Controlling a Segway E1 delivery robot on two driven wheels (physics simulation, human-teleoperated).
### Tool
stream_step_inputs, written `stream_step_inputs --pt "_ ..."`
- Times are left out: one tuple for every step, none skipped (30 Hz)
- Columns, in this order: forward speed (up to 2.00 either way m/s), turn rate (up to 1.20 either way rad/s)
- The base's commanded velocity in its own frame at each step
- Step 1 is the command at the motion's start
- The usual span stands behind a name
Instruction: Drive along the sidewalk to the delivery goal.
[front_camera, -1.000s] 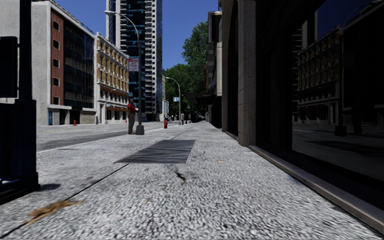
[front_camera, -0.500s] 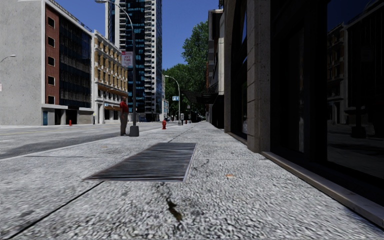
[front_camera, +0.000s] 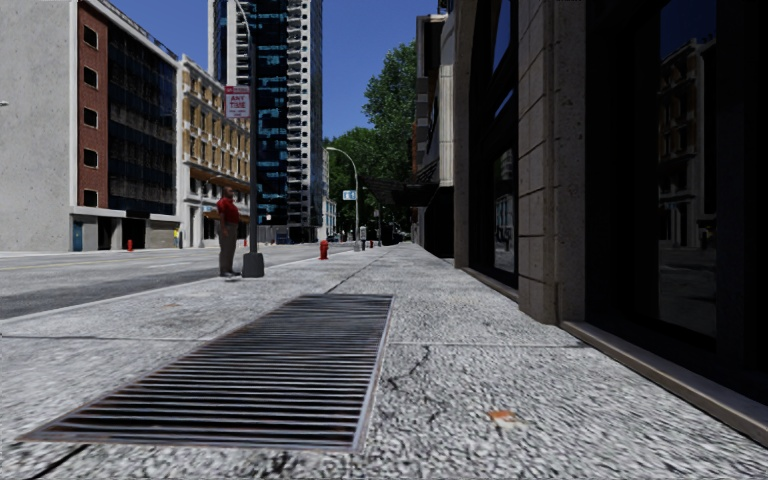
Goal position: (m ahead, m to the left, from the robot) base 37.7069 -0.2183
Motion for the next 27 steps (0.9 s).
stream_step_inputs --pt "2.00 -0.26" --pt "2.00 -0.26" --pt "2.00 -0.27" --pt "2.00 -0.27" --pt "2.00 -0.27" --pt "2.00 -0.27" --pt "2.00 -0.27" --pt "2.00 -0.27" --pt "2.00 -0.27" --pt "2.00 -0.27" --pt "2.00 -0.27" --pt "2.00 -0.27" --pt "2.00 -0.27" --pt "2.00 -0.27" --pt "2.00 -0.27" --pt "2.00 -0.19" --pt "2.00 0.00" --pt "2.00 0.00" --pt "2.00 0.00" --pt "2.00 0.00" --pt "2.00 0.00" --pt "2.00 0.00" --pt "2.00 0.00" --pt "2.00 0.00" --pt "2.00 0.00" --pt "2.00 0.00" --pt "2.00 0.00"
